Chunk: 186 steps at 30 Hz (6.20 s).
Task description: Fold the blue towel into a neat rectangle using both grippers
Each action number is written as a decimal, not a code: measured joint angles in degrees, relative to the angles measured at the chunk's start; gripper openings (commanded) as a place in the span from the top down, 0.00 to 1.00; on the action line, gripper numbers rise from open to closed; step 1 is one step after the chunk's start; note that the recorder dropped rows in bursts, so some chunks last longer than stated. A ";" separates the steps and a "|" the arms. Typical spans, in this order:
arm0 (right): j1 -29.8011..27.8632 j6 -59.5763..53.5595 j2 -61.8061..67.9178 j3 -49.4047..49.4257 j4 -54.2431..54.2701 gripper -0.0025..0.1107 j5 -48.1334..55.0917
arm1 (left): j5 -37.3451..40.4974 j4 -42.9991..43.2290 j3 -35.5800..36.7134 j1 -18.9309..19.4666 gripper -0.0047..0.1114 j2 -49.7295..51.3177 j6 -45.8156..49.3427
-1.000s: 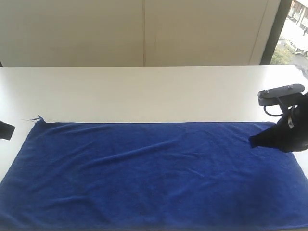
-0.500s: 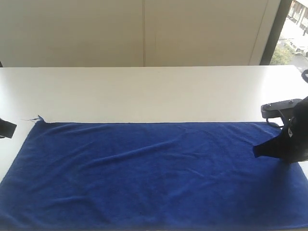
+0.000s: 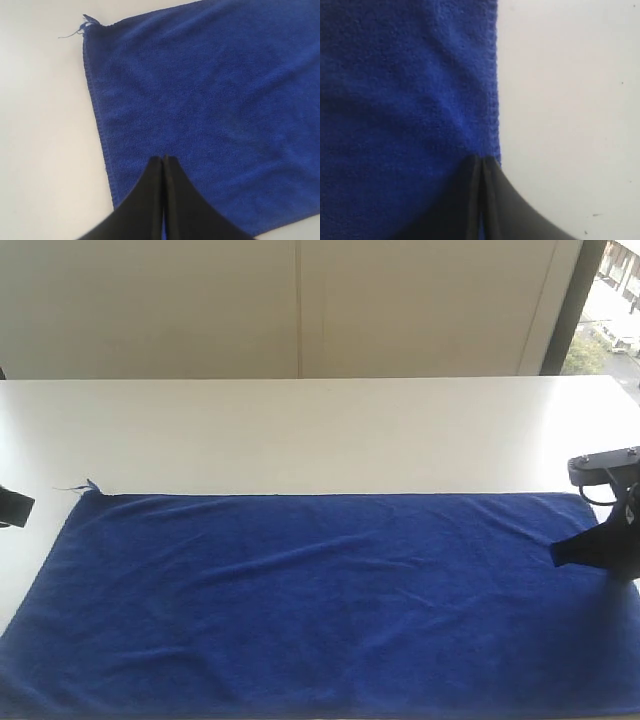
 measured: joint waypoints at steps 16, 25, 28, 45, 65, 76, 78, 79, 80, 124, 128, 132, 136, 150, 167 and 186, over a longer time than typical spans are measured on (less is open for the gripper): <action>-10.80 -46.19 -6.88 -7.51 42.04 0.91 12.14 | 0.00 -3.56 0.00 0.00 0.96 0.00 0.00; -11.92 -49.06 0.07 -7.88 44.81 0.61 11.68 | 0.00 -4.63 0.00 0.00 0.96 0.00 0.11; -11.92 -48.92 0.32 -7.88 44.20 0.61 10.90 | 0.00 -4.74 0.00 0.00 0.96 0.00 0.11; -12.04 -43.83 4.01 -8.68 39.10 0.85 12.13 | 0.00 -6.21 0.00 0.00 0.96 0.00 0.90; -12.04 -35.39 3.40 -9.20 32.61 0.98 12.59 | 0.00 -7.69 0.00 0.00 0.96 0.00 3.38; -7.41 -34.62 -2.32 -10.31 34.11 0.98 14.48 | 0.48 -8.81 0.00 0.00 0.96 0.00 3.62; -4.68 -34.62 -3.50 -10.31 34.80 0.98 14.59 | 0.61 -8.93 0.00 0.00 0.96 0.00 3.71; -2.91 -34.74 -3.92 -10.40 35.44 0.98 14.75 | 0.61 -9.05 0.00 0.00 0.96 0.00 3.74; -0.99 -35.18 -4.22 -10.65 36.14 0.98 15.15 | 0.70 -9.17 0.00 0.00 0.96 0.00 3.74; 49.23 -35.82 20.87 -56.62 62.75 0.53 14.50 | 0.94 -7.99 0.00 0.00 0.96 0.00 4.56; 47.11 -35.12 20.03 -56.62 53.56 0.54 18.11 | 0.94 -7.64 0.00 0.00 0.96 0.00 4.56; 42.72 -29.44 18.60 -56.71 34.70 0.55 27.95 | 0.94 -7.64 0.00 0.00 0.96 0.00 4.46; 39.52 -29.76 20.19 -56.71 31.30 0.60 34.96 | 0.94 -7.64 0.00 0.00 0.96 0.00 4.34; 38.95 -31.02 28.44 -56.75 29.14 0.64 35.65 | 0.94 -7.64 0.00 0.00 0.96 0.00 4.34; 30.62 -29.96 28.95 -54.18 23.15 0.69 42.69 | 0.94 -7.64 0.00 0.00 0.96 0.00 4.34; 29.00 -32.51 15.50 -48.97 18.44 0.69 30.14 | 0.94 -9.02 0.00 0.00 0.96 0.00 4.34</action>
